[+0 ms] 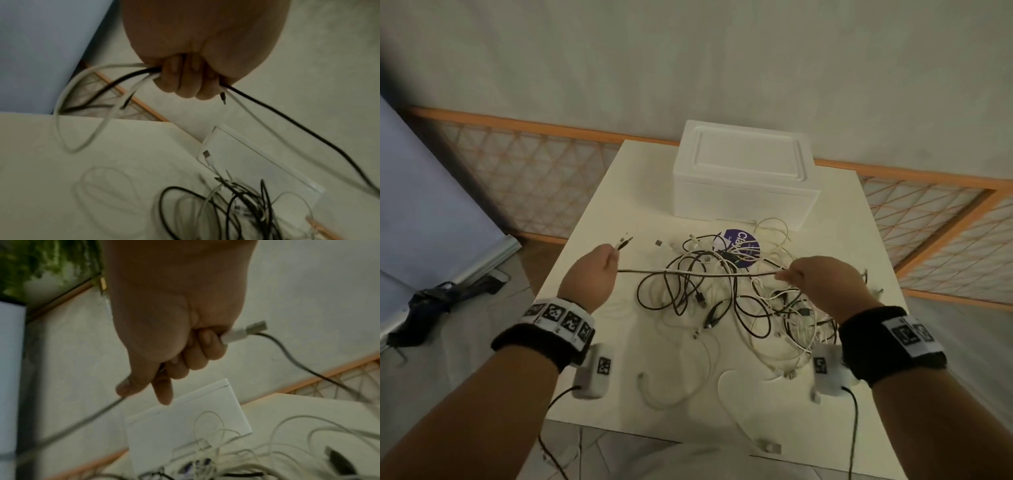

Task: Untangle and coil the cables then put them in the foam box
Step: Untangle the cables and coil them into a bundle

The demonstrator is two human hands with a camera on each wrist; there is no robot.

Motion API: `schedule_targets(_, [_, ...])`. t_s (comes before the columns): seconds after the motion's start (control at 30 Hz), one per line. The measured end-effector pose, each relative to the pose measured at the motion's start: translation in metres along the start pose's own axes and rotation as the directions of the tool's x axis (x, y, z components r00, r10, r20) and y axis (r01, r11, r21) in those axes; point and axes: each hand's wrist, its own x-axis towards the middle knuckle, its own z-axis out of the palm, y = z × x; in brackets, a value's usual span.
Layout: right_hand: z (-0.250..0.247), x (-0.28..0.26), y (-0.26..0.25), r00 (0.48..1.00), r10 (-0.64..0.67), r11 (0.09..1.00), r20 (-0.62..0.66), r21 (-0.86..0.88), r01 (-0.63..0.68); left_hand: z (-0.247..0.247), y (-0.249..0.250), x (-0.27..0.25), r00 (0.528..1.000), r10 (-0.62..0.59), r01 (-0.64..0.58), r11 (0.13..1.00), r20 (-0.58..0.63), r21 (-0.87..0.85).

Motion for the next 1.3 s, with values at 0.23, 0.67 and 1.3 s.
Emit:
schedule_targets(0.23, [0.002,0.003,0.035,0.968,0.249,0.966,-0.014,0.07,-0.248,0.018,0.026,-0.011,0.991,-0.084,0.121,0.872,0.1,-0.475])
schedule_targets(0.67, [0.077,0.006,-0.11,0.74,-0.66,0.736,0.129,-0.091,0.671,0.047,0.014,-0.065,0.869,-0.253,0.492,0.524,0.425,-0.696])
schedule_targets(1.3, [0.009,0.054,-0.104,0.922,-0.325,0.617,-0.209,0.692,0.374,0.042,-0.028,-0.04,0.835,-0.505,0.458,0.421,0.217,-0.783])
